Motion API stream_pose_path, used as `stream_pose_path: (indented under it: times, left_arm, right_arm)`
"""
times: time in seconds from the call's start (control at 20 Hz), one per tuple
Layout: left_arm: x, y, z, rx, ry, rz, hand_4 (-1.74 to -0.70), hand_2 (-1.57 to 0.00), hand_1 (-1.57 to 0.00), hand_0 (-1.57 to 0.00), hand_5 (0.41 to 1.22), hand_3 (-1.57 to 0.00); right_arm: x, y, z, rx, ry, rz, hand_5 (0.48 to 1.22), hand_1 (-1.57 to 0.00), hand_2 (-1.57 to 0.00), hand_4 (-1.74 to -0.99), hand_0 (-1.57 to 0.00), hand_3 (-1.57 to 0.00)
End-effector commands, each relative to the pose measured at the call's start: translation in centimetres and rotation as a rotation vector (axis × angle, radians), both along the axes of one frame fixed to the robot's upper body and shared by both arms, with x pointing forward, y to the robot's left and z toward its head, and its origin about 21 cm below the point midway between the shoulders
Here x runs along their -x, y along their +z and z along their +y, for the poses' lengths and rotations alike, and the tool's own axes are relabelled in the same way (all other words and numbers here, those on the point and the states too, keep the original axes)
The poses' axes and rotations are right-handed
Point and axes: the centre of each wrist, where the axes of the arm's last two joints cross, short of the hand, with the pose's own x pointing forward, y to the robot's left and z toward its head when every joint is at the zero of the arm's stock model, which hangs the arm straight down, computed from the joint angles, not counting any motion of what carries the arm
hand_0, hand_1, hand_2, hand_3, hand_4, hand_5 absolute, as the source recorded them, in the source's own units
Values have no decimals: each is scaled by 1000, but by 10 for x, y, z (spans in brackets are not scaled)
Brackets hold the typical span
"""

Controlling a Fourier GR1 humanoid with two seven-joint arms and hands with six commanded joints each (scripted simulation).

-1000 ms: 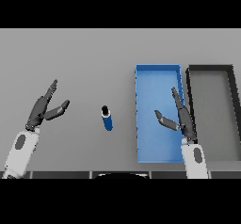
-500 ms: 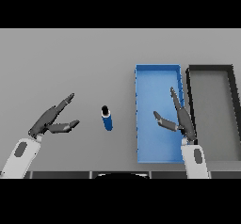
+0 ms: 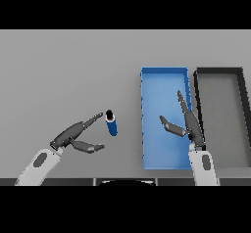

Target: Pick up the blue pipe and place it into the blue bin.

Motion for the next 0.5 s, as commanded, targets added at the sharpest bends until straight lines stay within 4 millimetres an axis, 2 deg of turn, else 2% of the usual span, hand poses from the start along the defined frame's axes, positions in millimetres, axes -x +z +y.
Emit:
stream_pose_path:
  times: [0.0, 0.25, 0.45]
  left_arm:
    - [-2, -2, -9, 11, -2, -3, -1141, 1, 1, 1, 479, 1]
    - [-13, -22, -40, 51, 9, -9, -1131, 1, 1, 1, 488, 1]
    - [-26, -35, -54, 92, 40, 30, -1137, 1, 1, 1, 495, 1]
  right_arm:
    - [0, 1, -2, -4, 1, 0, 567, 1, 1, -1209, 1, 1]
    - [1, -1, -1, -17, -3, -4, 554, 1, 1, -1206, 1, 1]
    - [3, -2, -2, -20, -3, -8, 549, 1, 1, -1200, 1, 1]
